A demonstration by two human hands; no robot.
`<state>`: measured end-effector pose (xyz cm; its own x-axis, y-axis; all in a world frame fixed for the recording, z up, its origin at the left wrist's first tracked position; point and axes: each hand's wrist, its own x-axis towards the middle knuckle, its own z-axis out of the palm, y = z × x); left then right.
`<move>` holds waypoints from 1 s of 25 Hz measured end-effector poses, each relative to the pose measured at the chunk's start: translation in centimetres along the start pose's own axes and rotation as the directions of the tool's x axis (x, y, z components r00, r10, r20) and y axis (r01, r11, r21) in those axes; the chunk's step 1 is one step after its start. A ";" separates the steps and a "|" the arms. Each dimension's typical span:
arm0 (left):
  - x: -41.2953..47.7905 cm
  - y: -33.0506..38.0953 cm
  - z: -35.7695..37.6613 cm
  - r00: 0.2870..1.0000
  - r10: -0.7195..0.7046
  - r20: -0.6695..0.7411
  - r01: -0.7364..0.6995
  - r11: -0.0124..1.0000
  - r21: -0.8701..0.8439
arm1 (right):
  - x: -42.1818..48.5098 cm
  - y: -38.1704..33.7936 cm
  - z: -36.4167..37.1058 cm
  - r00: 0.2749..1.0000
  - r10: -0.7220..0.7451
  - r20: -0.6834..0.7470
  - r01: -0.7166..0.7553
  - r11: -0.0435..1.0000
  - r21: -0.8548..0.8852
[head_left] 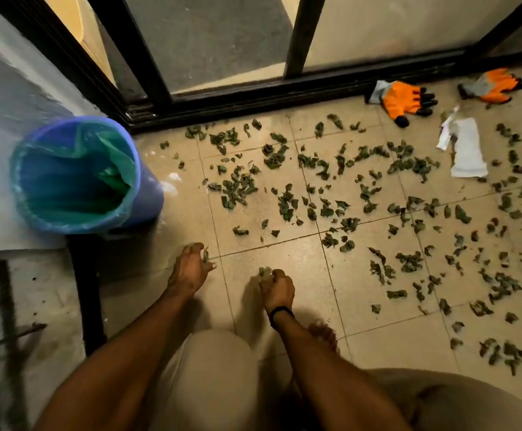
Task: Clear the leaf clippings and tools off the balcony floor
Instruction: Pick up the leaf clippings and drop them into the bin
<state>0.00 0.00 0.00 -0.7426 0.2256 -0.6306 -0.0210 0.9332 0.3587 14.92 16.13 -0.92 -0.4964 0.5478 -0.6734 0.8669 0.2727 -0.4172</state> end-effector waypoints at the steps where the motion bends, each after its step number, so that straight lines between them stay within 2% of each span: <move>1: 0.7 -0.4 0.8 1.000 0.014 0.002 -0.014 1.000 0.016 | 0.5 -0.2 0.4 0.999 -0.017 -0.036 0.019 0.999 0.050; 3: 1.9 -1.4 2.2 0.999 0.053 0.001 -0.053 0.996 0.065 | 1.7 0.3 2.1 0.994 -0.079 -0.075 0.083 0.995 0.047; 6: 3.3 -1.6 3.4 0.989 0.145 -0.041 -0.141 0.985 0.098 | 3.3 1.5 4.2 0.974 -0.149 -0.170 0.123 0.980 -0.154; 10: 5.0 -1.2 2.9 0.965 0.242 0.097 -0.250 0.966 0.071 | 5.3 -0.3 4.2 0.948 -0.138 -0.286 0.130 0.990 -0.047; 13: 4.8 -0.8 2.4 0.950 0.313 -0.011 -0.310 0.944 0.112 | 5.4 -2.0 2.3 0.944 -0.033 -0.328 0.085 0.986 0.145; 15: 5.3 0.4 2.1 0.933 0.355 -0.065 -0.351 0.934 0.065 | 6.2 -2.4 0.7 0.934 0.044 -0.356 0.047 0.969 0.243; 17: 6.3 1.7 2.1 0.919 0.387 -0.069 -0.383 0.922 0.061 | 7.4 -2.9 -0.5 0.944 0.043 -0.328 0.042 0.968 0.248; 20: 7.7 3.5 2.7 0.914 0.404 -0.037 -0.399 0.912 0.100 | 8.6 -3.2 -0.9 0.969 -0.025 -0.245 0.063 0.987 0.149; 23: 8.0 5.0 3.6 0.894 0.448 -0.023 -0.439 0.885 0.152 | 9.4 -2.8 -0.7 0.974 -0.144 -0.176 0.151 0.988 0.023; 25: 8.2 5.2 4.3 0.876 0.482 -0.010 -0.471 0.859 0.203 | 9.5 -2.9 -0.8 0.960 -0.200 -0.195 0.204 0.979 -0.001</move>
<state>-3.33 7.90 -6.32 -0.6675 0.6449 -0.3722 0.4673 0.7520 0.4649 7.79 21.18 -5.60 -0.6417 0.6253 -0.4441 0.7474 0.3797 -0.5452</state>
